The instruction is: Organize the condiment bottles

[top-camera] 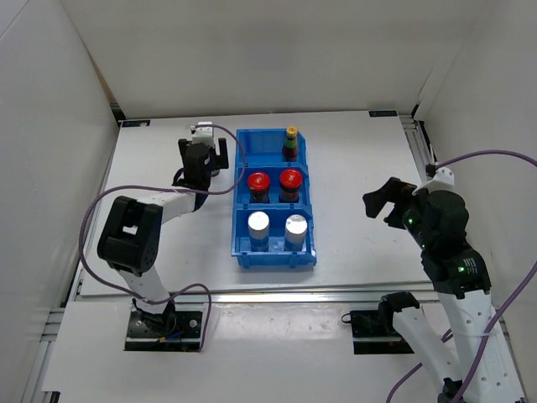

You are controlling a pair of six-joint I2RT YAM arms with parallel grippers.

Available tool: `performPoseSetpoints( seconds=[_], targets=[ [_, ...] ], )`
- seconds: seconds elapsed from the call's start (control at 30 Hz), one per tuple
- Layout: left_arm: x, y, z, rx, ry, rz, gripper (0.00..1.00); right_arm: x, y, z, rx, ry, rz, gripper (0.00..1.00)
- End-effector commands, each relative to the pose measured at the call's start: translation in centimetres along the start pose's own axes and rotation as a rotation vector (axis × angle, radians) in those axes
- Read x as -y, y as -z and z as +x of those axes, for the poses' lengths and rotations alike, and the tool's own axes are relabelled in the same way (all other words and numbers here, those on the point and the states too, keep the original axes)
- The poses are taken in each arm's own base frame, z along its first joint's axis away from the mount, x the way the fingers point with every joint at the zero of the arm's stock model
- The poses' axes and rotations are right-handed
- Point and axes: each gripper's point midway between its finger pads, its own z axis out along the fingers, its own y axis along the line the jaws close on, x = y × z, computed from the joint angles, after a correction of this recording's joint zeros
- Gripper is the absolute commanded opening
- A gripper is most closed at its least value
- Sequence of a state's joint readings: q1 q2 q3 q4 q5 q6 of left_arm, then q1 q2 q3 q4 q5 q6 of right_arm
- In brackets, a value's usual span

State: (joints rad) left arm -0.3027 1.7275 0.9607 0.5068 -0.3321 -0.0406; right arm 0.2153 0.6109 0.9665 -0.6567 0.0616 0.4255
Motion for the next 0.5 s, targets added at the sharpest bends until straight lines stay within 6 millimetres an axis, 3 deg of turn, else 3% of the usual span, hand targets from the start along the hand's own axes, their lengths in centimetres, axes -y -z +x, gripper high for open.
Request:
performPoseSetpoints(
  seconds=[0.0,0.2,0.47],
  targets=[
    [-0.3,-1.5,-3.5,0.122,0.013,-0.001,0.99,-1.4,1.2,-0.6,0.004,-0.044,-0.061,1.0],
    [-1.2,-4.5,-2.3,0.115,0.015,-0.038,0.98,-2.4,2.9,-0.5,0.009,-0.08,-0.116,1.0],
    [-1.0,-5.8,-2.6,0.152,0.047,-0.054,0.91,-2.2,3.9,-0.7,0.006,-0.041,-0.103,1.0]
  ],
)
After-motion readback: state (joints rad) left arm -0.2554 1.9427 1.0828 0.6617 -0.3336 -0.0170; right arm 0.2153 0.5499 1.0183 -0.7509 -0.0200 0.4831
